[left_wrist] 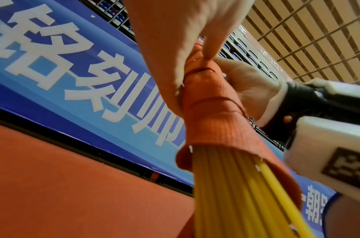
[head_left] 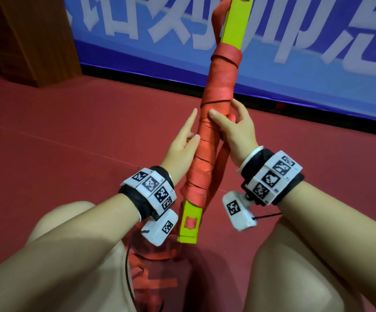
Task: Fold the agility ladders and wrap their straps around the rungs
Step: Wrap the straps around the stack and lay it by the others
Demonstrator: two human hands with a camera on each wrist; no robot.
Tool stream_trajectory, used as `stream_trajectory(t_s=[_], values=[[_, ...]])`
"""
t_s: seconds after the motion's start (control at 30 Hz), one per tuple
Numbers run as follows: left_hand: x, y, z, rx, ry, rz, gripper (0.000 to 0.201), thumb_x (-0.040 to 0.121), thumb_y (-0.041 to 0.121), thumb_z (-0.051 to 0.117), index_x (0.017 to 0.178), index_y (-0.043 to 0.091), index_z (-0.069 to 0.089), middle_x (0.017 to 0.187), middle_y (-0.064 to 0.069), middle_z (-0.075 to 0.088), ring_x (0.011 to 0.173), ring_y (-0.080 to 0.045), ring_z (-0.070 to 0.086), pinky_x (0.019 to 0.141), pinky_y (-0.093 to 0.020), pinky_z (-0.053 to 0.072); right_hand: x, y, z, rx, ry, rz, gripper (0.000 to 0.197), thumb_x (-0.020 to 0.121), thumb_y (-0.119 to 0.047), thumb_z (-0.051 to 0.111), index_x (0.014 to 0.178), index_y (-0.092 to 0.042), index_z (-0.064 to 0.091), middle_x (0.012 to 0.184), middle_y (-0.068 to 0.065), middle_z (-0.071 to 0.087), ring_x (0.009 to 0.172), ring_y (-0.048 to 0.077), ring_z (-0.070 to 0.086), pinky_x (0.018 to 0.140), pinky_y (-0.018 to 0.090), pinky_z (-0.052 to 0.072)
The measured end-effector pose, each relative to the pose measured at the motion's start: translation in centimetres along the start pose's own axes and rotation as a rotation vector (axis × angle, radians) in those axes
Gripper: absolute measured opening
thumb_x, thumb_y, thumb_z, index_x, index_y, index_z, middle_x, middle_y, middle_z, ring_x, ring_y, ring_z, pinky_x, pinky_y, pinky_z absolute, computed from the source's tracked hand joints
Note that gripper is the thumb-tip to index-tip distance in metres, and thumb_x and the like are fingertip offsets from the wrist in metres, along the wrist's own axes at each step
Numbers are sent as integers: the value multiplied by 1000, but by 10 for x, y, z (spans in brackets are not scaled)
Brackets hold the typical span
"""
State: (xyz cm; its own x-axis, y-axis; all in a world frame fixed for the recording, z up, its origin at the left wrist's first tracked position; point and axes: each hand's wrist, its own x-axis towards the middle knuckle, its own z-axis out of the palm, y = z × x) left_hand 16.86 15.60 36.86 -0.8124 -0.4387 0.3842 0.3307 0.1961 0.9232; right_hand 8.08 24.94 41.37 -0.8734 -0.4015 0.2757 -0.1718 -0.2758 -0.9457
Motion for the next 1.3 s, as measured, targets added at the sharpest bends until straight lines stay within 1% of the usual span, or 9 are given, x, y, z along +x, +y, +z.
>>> stream_trajectory(t_s=[0.07,0.17,0.33,0.5,0.7,0.83,0.97,1.17,1.3], values=[[-2,-3,0,-87,-75,-88,65,101,12,45,151,39,11,85,2,56,74,0,58,73,-20,47,2,-3,-3,56,-54,43,65,69,-20,78,129,-10,54,117,14,66,98,24,67,88,42,55],[-9,-3,4,-228,-194,-215,76,86,26,54,152,30,17,124,-1,57,105,-9,60,93,-30,50,3,-8,-4,86,-155,64,63,73,-16,75,131,-6,52,112,14,66,92,20,67,79,36,55],[-16,3,0,-235,-119,-94,76,75,14,63,144,19,31,114,2,60,98,-6,60,89,-28,49,3,-25,-2,42,-268,-1,41,93,-9,57,133,-2,49,74,-1,55,46,4,40,42,14,33],[-13,8,-5,-57,-7,11,83,82,14,60,153,19,18,144,-7,47,121,-15,52,111,-41,39,9,-34,-7,-164,-279,-60,12,92,-13,61,101,-13,68,72,8,63,47,11,50,44,19,34],[-8,4,-7,16,35,-26,81,89,8,59,154,27,14,139,2,51,110,-2,56,100,-22,44,16,-23,-13,-273,-229,-74,10,88,-15,65,80,-14,59,61,5,61,43,11,53,39,20,34],[-6,-7,-2,173,110,-47,83,92,9,58,153,37,10,114,7,61,83,-7,64,76,-21,51,8,-13,0,-260,-190,-66,5,94,-7,57,90,-10,57,68,4,65,45,8,58,39,19,35],[-7,-11,-1,316,100,-81,76,88,34,54,140,65,7,116,-7,55,97,-24,59,94,-40,46,0,1,13,-237,-136,-28,39,91,-27,64,123,-12,49,79,4,64,54,4,58,48,16,42],[-8,-9,-4,287,-95,-136,71,98,17,43,146,54,5,121,-6,40,99,-7,48,86,-4,34,-3,4,10,-226,-68,-69,21,89,-24,67,104,-12,60,86,1,64,72,11,60,61,20,46],[-5,0,-11,129,-179,-161,88,80,33,58,151,44,6,144,6,44,127,-9,48,111,-38,39,1,-1,4,-138,-185,-40,19,89,-24,65,106,-16,62,94,5,65,87,18,63,77,35,52]])
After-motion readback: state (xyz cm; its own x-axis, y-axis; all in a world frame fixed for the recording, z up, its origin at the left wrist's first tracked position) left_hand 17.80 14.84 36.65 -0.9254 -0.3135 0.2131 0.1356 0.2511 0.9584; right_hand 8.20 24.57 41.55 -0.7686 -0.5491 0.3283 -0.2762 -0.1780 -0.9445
